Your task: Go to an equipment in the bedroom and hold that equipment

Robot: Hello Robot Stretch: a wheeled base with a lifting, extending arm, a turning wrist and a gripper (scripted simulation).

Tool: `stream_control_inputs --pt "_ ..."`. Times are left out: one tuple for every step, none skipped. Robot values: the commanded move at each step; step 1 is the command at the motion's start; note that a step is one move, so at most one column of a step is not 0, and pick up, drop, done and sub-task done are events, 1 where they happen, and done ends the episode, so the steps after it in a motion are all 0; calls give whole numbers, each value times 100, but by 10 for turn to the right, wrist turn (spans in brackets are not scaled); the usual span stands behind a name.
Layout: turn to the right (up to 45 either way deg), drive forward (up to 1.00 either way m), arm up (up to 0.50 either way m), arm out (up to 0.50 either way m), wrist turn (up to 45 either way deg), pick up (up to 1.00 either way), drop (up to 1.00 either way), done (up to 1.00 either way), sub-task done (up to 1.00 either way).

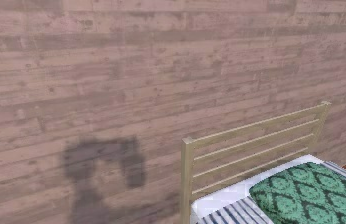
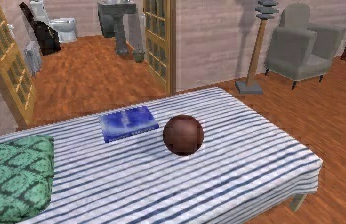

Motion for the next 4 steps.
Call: stream_control_inputs --pt "0 0 0 50 0 0 0 0 0" --pt "0 0 0 0 450 0 0 0 0" --pt "0 0 0 0 450 0 0 0 0" --pt "0 0 0 0 450 0 0 0 0"
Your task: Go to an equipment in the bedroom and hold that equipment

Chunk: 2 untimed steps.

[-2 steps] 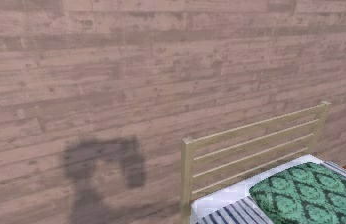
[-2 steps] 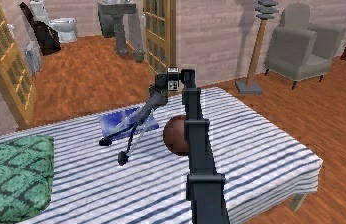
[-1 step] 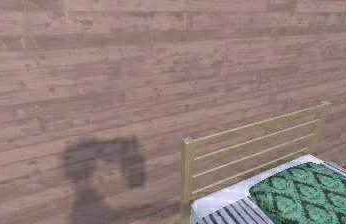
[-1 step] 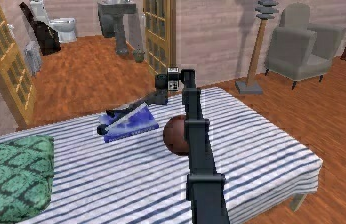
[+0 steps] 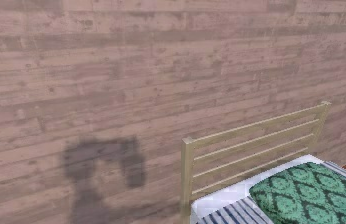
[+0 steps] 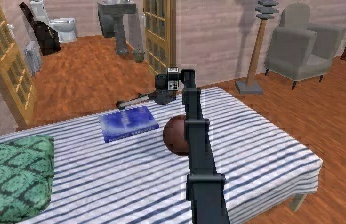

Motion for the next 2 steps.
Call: stream_control_inputs --pt "0 0 0 0 450 0 0 0 0" --pt "0 0 0 0 210 0 0 0 0"
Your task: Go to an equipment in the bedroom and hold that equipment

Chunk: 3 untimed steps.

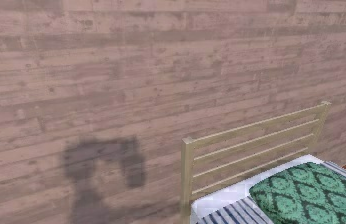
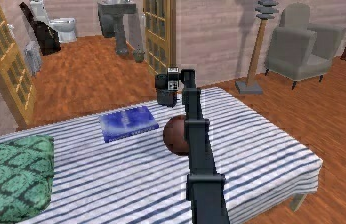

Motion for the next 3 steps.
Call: stream_control_inputs --pt "0 0 -30 0 0 0 0 0 0" --pt "0 0 0 0 0 100 0 0 0" --pt "0 0 10 0 0 0 0 0 0"
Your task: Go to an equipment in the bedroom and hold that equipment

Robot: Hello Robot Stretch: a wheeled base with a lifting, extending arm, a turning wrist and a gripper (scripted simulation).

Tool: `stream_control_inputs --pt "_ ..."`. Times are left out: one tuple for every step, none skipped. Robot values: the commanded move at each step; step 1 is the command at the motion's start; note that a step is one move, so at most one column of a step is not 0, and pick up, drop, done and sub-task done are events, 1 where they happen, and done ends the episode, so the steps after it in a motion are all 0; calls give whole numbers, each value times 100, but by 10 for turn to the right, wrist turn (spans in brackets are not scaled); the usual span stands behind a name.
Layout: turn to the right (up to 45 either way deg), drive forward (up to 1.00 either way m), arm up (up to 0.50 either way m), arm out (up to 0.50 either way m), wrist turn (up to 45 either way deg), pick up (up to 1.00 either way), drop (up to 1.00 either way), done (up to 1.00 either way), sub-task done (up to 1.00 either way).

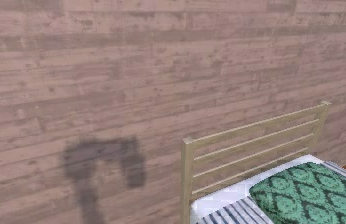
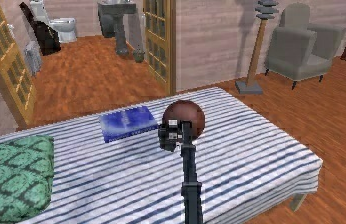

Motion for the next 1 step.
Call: stream_control_inputs --pt "0 0 0 0 0 0 0 100 0"
